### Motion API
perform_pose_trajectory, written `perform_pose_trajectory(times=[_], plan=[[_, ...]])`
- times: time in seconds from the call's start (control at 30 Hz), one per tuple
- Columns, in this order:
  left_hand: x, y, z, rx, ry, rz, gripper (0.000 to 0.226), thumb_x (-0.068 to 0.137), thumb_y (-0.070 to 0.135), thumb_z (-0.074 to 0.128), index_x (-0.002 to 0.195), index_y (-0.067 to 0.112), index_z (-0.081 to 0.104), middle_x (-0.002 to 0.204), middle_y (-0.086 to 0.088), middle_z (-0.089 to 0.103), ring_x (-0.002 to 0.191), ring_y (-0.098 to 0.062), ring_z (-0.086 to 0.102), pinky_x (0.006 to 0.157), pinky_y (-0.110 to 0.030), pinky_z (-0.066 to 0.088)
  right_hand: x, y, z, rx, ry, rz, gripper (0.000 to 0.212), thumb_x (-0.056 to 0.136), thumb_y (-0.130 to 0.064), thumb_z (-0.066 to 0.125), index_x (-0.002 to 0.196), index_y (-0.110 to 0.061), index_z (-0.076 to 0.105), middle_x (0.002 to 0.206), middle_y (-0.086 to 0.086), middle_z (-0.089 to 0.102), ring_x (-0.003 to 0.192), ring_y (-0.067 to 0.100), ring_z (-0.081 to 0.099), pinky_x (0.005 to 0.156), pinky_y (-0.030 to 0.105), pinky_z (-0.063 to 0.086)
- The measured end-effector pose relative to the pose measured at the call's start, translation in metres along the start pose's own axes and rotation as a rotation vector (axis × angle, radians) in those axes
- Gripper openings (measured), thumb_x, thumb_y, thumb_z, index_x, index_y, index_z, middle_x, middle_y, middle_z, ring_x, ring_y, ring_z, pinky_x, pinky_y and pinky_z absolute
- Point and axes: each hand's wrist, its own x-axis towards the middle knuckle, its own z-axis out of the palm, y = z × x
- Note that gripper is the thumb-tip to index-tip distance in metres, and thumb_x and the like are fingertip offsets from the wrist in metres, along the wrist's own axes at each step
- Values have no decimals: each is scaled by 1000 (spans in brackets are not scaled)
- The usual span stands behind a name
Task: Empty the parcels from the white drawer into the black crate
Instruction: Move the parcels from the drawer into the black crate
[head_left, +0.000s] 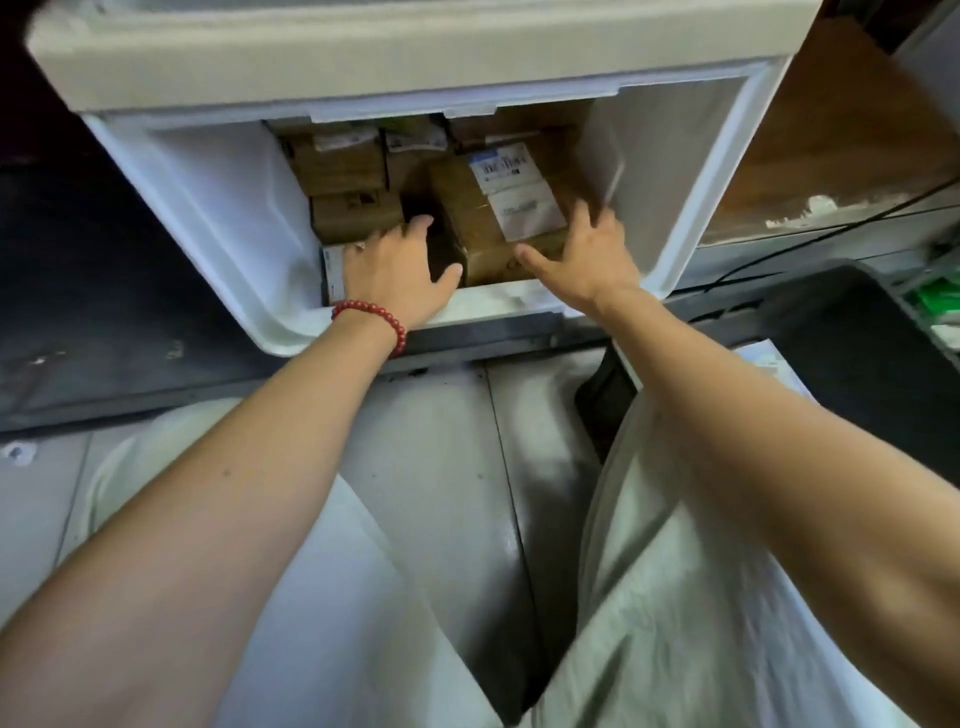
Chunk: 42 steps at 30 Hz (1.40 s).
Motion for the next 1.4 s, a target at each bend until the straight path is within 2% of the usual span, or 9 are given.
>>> perform_pose_trajectory(times=[0.17,0.33,0.5,0.6,0.77,0.97,1.13,1.27,1.4], plan=[[22,11,19,-58,-47,36,65,91,51,49,146,22,30,136,-9,54,122,-32,50,98,-45,40,24,10,12,178,-15,109,100,86,-57,60,152,-4,8,155,22,17,142,38,21,117,45,24],[33,10,29,-89,-128,-49,72,91,60,45,148,19,27,138,-13,50,122,-34,49,100,-45,39,44,17,16,425,32,238,98,80,-61,66,145,-2,23,143,17,36,135,33,36,114,40,30],[44,4,39,-560,-212,-230,74,82,67,53,139,20,42,134,-3,53,122,-25,51,98,-36,44,45,17,24,429,-49,294,91,77,-71,60,137,-7,37,138,17,38,128,35,40,112,42,32],[45,3,35,-654,-186,-257,77,84,64,54,144,19,38,142,-2,48,129,-23,46,101,-33,40,43,17,24,679,-26,271,90,77,-63,67,141,-10,32,140,12,44,128,31,46,111,43,36],[31,-2,22,-745,-92,-264,102,55,91,48,134,26,54,130,6,60,119,-13,55,102,-38,47,32,13,13,974,32,248,84,78,-55,72,137,-14,28,135,6,50,123,25,50,109,44,39],[5,-4,2,-809,-40,-219,62,79,64,61,125,23,63,118,9,67,111,-9,59,91,-20,45,7,4,4,1036,-22,230,65,81,-50,71,121,-20,30,118,2,51,111,22,54,100,47,48],[-33,-7,-12,-865,33,-260,63,78,61,65,127,21,62,119,9,66,111,-8,59,98,-30,49,-22,-6,-5,985,-41,184,66,79,-53,71,119,-18,32,117,2,52,110,20,55,99,44,49],[-74,-15,-25,-925,64,-282,47,82,49,67,125,30,62,108,15,66,96,1,59,66,-5,49,-58,-14,-10,889,-53,99,65,79,-54,71,117,-16,35,118,1,52,108,17,56,90,37,53],[-120,-36,-33,-959,52,-289,50,83,44,68,130,36,55,108,17,65,96,2,60,88,-27,53,-99,-23,0,895,-94,54,60,81,-46,72,117,-14,36,113,0,55,92,3,55,69,19,47]])
